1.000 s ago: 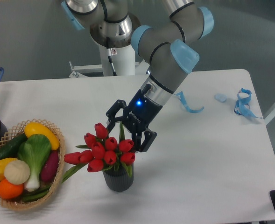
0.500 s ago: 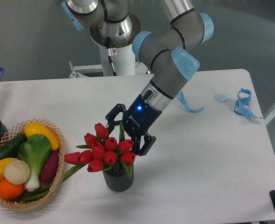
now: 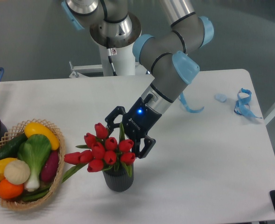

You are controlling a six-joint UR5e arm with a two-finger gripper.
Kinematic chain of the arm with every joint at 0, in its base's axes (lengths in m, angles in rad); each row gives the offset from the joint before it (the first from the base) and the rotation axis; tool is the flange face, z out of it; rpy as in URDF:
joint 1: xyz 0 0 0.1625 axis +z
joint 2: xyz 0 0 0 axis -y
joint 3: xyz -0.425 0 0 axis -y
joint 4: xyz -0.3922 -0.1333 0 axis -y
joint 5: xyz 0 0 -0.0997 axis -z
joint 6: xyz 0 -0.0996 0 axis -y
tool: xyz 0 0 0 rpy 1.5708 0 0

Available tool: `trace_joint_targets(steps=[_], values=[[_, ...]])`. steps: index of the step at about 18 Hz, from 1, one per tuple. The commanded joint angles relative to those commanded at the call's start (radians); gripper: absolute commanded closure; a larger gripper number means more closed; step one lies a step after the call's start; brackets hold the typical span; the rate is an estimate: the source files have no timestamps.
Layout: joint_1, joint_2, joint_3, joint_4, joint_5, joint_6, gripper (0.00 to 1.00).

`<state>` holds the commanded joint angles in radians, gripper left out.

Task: Pick up the flowers from the vase
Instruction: 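Lower the gripper around the tulip stems and close it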

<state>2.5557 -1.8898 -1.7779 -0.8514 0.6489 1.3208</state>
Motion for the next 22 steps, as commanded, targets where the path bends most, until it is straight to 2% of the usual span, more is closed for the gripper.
trace_joint_targets(steps=[3, 7, 12, 17, 20, 22], values=[[-0.005, -0.008, 0.003, 0.006, -0.005, 0.008, 0.00], [-0.017, -0.025, 0.006, 0.047, -0.005, 0.009, 0.00], [-0.029, -0.037, 0.018, 0.057, -0.005, 0.009, 0.01], [-0.026, -0.034, 0.028, 0.057, -0.006, 0.009, 0.40], [-0.023, -0.031, 0.028, 0.057, -0.011, 0.005, 0.52], [-0.020, -0.029, 0.028, 0.057, -0.029, 0.002, 0.52]])
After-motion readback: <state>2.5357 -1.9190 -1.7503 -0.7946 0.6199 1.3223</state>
